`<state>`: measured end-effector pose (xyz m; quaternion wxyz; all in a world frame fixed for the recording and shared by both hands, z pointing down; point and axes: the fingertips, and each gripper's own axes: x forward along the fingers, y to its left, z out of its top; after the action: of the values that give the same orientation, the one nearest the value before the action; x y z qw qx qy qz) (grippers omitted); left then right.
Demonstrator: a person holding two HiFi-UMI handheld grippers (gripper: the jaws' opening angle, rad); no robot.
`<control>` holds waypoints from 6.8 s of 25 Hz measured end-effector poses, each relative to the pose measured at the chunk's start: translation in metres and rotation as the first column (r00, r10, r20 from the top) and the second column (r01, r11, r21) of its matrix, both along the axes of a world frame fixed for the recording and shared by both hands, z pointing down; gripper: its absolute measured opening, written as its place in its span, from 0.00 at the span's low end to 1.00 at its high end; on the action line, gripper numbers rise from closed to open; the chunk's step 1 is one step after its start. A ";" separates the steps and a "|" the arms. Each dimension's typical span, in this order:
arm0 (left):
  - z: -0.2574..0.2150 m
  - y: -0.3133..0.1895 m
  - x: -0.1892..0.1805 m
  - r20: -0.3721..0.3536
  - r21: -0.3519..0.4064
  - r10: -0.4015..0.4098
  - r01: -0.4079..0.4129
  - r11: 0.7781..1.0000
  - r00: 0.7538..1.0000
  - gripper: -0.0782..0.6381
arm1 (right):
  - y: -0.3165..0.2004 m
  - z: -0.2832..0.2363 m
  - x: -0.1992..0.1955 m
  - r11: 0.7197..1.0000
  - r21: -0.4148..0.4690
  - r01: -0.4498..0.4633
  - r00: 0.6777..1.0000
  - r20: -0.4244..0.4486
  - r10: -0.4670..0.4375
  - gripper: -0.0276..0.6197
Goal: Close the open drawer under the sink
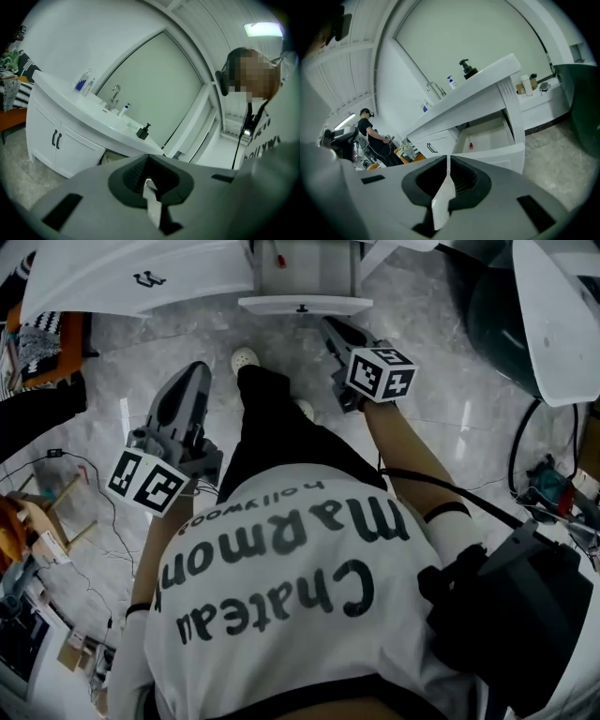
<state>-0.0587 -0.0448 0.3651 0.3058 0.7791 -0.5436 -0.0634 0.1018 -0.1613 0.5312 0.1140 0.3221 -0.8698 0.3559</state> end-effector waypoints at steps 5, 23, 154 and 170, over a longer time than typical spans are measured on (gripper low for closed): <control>0.009 -0.018 -0.005 0.009 -0.013 -0.001 0.001 1.000 1.000 0.12 | -0.002 0.029 -0.002 0.999 -0.040 0.016 0.999 -0.044 -0.017 0.06; 0.055 -0.060 -0.049 0.021 -0.084 0.002 -0.001 0.996 1.000 0.12 | -0.032 0.132 -0.016 0.985 -0.162 -0.067 0.986 -0.160 0.041 0.22; 0.120 -0.031 -0.149 0.018 -0.206 -0.216 0.215 0.955 0.976 0.12 | -0.179 0.161 -0.067 0.967 0.020 -0.254 0.885 -0.399 0.241 0.27; 0.122 -0.038 -0.155 0.009 -0.208 -0.240 0.237 0.949 0.971 0.12 | -0.191 0.158 -0.069 0.967 0.032 -0.253 0.876 -0.416 0.243 0.27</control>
<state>-0.2137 -0.0827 0.4868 0.3798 0.6710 -0.6349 -0.0492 0.0330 -0.3526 0.6893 0.2543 0.4977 -0.7728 0.3008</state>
